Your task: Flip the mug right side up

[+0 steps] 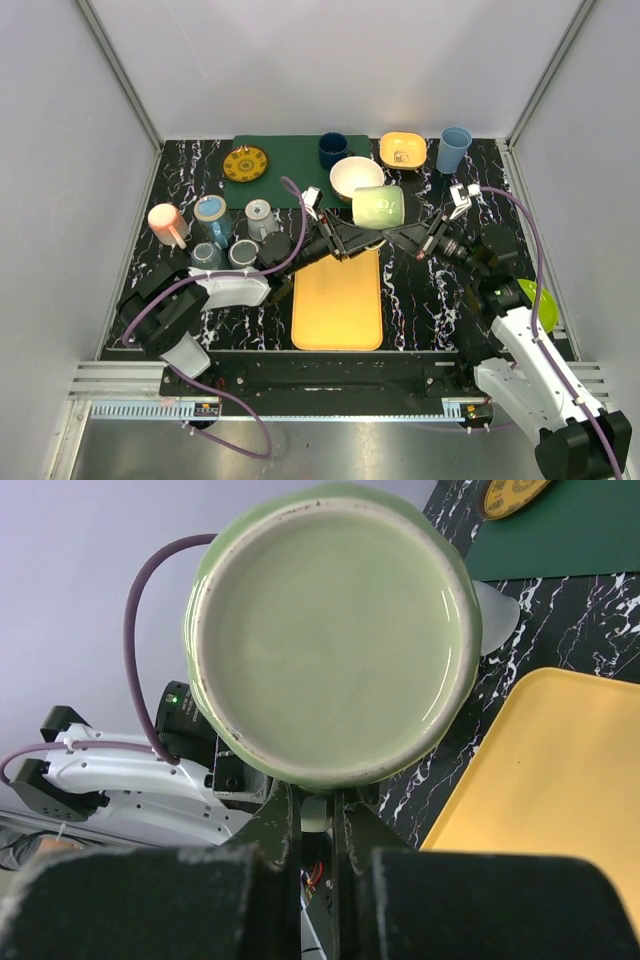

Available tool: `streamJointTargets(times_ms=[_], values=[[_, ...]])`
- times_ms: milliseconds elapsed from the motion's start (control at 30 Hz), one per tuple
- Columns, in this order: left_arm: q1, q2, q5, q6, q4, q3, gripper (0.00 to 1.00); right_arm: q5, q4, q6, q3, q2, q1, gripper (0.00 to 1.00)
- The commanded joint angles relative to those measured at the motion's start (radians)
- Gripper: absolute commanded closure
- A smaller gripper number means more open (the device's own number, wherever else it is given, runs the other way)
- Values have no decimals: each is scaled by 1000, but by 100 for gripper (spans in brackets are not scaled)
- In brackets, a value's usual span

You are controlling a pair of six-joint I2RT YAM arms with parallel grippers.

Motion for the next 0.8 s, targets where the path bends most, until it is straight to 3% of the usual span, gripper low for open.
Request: streamJointTargets(times_ms=[0,67,167,367,400,467,500,533,567,600,633,700,733,767], values=[[41,-17,-64,-27,436,26,65,-143,53,-32,-9,-42,25,100],[42,-18,-63,-33,439,26,74,-150,52,-39,-12,-46,27,100],[45,-22,-60,-30,439,24,97,-152,45,-46,-17,-52,27,100],[47,-39,-17,-18,407,36,100,-152,-5,-82,3,-67,27,100],[47,-48,-5,7,384,38,100,-152,-51,-96,29,-70,27,90],[45,-97,14,53,270,27,100,-121,-126,-148,68,-75,27,60],[47,-119,18,104,225,21,100,-104,-192,-157,109,-82,25,37],[47,-167,21,135,114,12,100,-84,-211,-167,129,-88,27,31],[47,-197,23,171,41,12,100,-48,-267,-188,152,-93,27,14],[47,-229,26,261,-39,13,100,-26,-327,-197,196,-99,27,4],[45,-296,20,315,-234,29,100,0,-361,-207,219,-101,27,2],[39,-368,-7,496,-455,52,100,86,-451,-237,278,-119,27,0],[24,-425,-77,565,-709,97,100,129,-490,-248,296,-125,27,0],[13,-447,-122,629,-831,127,100,219,-529,-272,327,-127,27,0]])
